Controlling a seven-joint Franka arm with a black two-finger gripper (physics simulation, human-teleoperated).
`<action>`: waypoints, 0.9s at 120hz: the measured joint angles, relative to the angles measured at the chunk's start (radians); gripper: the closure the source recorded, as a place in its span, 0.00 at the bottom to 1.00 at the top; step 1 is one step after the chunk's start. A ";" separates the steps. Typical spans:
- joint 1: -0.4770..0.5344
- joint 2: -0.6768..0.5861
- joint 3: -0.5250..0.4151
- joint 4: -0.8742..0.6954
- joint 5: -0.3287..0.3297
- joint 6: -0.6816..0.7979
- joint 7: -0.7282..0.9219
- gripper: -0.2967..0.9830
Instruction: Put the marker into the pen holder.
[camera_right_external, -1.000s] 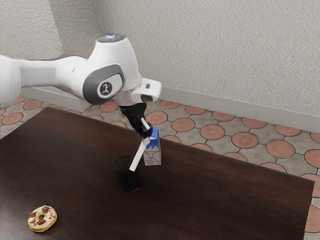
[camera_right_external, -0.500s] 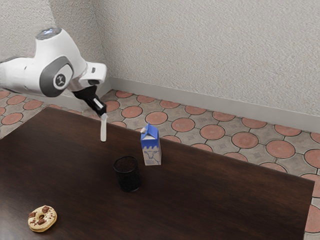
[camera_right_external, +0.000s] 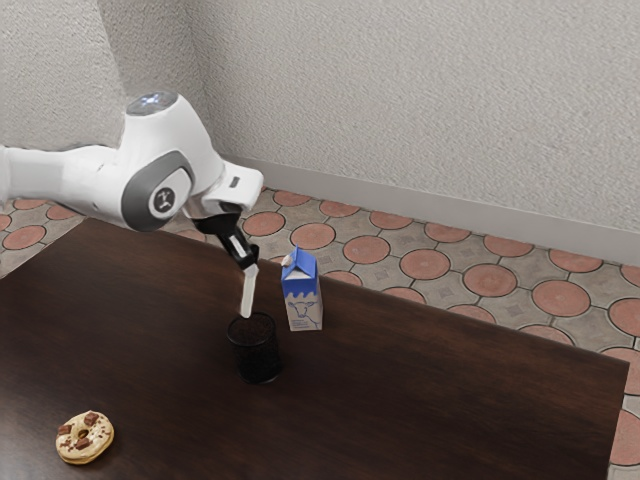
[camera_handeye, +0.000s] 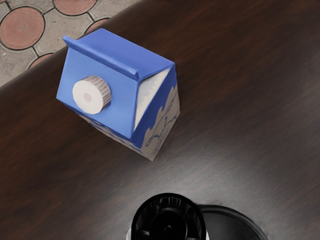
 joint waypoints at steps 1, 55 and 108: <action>-0.002 0.002 0.000 0.000 0.000 0.001 0.000 0.82; -0.068 0.076 0.012 -0.027 -0.009 0.035 0.006 0.81; -0.066 0.064 0.062 0.256 0.042 -0.358 0.021 0.34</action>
